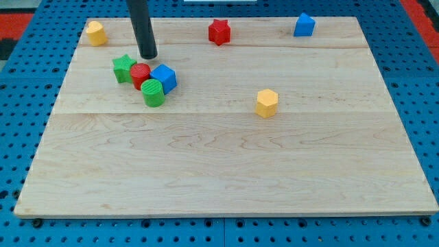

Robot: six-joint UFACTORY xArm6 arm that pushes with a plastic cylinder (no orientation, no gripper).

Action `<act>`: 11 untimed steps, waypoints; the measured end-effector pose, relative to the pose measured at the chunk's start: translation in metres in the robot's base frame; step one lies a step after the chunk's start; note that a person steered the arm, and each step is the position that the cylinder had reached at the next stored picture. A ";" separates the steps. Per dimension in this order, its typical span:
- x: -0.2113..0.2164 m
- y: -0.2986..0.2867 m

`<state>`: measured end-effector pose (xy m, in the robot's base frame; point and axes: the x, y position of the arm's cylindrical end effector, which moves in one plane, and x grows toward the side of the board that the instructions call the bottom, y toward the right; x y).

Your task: Slide the group of blocks to the left of the yellow hexagon

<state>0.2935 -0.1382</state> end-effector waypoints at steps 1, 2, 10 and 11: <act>0.009 -0.050; 0.018 -0.041; 0.093 -0.061; 0.112 -0.069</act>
<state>0.4053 -0.2072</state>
